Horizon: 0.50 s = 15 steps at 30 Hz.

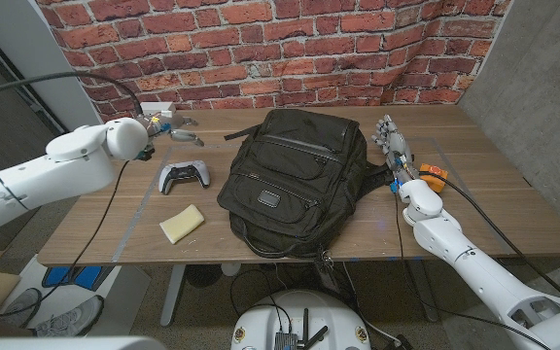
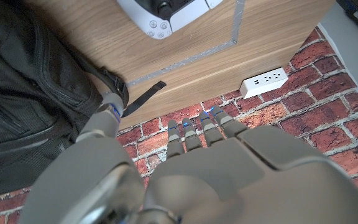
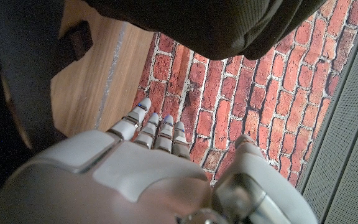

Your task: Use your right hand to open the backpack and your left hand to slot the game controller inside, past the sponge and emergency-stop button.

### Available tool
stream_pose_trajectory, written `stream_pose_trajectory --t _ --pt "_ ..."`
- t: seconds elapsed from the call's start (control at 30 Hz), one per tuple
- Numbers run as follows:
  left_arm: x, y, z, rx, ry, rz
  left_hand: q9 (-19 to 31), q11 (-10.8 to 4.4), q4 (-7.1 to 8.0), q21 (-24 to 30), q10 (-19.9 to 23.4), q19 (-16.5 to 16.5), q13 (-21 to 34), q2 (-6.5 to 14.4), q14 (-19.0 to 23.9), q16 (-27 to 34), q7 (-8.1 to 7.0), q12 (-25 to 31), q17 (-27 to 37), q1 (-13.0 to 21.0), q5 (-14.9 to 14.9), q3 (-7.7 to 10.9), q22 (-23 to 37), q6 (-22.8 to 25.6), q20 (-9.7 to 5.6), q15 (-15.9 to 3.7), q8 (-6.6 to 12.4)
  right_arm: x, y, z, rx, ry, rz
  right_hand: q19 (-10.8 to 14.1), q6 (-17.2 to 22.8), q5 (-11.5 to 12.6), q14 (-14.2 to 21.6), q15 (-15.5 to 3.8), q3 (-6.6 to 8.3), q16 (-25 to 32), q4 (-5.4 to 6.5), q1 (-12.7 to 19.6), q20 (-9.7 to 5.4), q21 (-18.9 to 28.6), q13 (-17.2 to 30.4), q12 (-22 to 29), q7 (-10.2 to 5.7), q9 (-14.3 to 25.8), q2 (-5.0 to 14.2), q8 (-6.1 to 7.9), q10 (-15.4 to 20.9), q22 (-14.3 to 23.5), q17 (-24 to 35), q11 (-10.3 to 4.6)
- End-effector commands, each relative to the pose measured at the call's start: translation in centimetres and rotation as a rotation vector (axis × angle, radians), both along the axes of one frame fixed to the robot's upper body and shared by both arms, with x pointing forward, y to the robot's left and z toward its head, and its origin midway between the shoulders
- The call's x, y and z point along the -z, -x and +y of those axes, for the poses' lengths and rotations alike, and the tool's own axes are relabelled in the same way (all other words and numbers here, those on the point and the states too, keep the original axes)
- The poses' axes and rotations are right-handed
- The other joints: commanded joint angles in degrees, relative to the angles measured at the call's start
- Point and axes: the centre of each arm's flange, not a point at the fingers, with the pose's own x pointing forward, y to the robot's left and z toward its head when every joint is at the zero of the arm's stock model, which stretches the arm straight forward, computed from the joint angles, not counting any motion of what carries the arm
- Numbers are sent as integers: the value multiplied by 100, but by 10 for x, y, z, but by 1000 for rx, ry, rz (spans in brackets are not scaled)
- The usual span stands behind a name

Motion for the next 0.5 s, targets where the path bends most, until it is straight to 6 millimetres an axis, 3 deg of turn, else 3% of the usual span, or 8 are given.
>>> stream_pose_trajectory --t 0.03,0.5 --pt "-6 -5 3 -60 -117 54 19 -3 2 17 -77 -11 21 -66 -47 2 -5 -18 8 100 -16 -32 4 -85 -613 -478 11 1 5 -1 15 2 3 54 57 14 36 -90 36 57 -6 8 -41 -17 19 28 24 32 211 19 40 17 11 -11" --pt "7 -10 16 -81 -137 122 26 62 19 12 -393 -128 29 -336 -300 -8 143 -42 14 516 0 -67 9 -554 -607 -348 -50 1 8 -2 30 12 7 60 64 8 49 -77 26 70 0 -21 -19 -31 19 22 30 32 205 17 40 18 -2 -9"
